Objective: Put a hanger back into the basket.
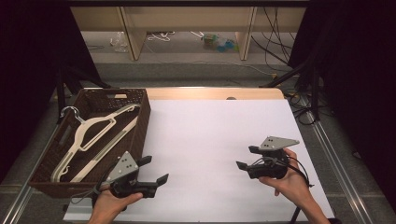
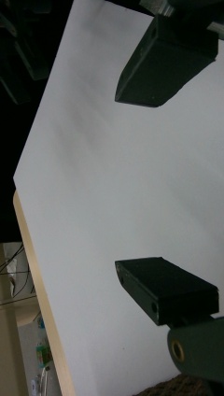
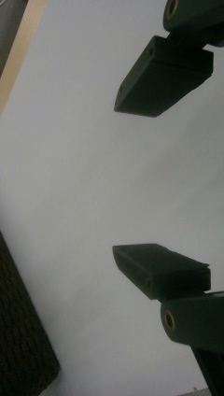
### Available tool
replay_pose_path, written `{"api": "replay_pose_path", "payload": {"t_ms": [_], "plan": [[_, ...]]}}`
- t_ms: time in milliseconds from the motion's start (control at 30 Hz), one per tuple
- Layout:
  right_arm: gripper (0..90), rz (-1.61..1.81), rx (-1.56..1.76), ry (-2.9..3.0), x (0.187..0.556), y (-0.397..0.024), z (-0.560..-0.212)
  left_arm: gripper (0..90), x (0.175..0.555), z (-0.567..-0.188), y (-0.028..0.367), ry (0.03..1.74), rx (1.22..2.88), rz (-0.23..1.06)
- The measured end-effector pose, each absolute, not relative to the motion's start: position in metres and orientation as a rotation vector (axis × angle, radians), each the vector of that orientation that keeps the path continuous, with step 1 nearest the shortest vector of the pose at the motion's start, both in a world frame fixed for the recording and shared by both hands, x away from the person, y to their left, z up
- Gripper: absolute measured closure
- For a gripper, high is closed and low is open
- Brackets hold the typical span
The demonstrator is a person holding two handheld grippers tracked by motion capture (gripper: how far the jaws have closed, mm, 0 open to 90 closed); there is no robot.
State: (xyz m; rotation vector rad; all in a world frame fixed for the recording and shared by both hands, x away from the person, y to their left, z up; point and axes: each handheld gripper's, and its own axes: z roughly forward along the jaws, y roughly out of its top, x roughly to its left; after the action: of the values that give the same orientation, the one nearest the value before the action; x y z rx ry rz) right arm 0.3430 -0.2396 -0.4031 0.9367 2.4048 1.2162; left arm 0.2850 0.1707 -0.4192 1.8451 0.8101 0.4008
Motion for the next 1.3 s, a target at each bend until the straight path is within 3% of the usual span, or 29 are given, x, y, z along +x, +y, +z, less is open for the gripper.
{"api": "replay_pose_path", "payload": {"t_ms": [800,1300], "plan": [[20.5,1.373,0.998,2.288,0.288,-0.258,-0.417,16.0,0.273,-0.434,0.171,0.787,1.834,0.410],[19.4,1.365,0.982,2.288,0.285,-0.257,-0.422,16.0,0.276,-0.433,0.175,0.805,1.816,0.421]]}}
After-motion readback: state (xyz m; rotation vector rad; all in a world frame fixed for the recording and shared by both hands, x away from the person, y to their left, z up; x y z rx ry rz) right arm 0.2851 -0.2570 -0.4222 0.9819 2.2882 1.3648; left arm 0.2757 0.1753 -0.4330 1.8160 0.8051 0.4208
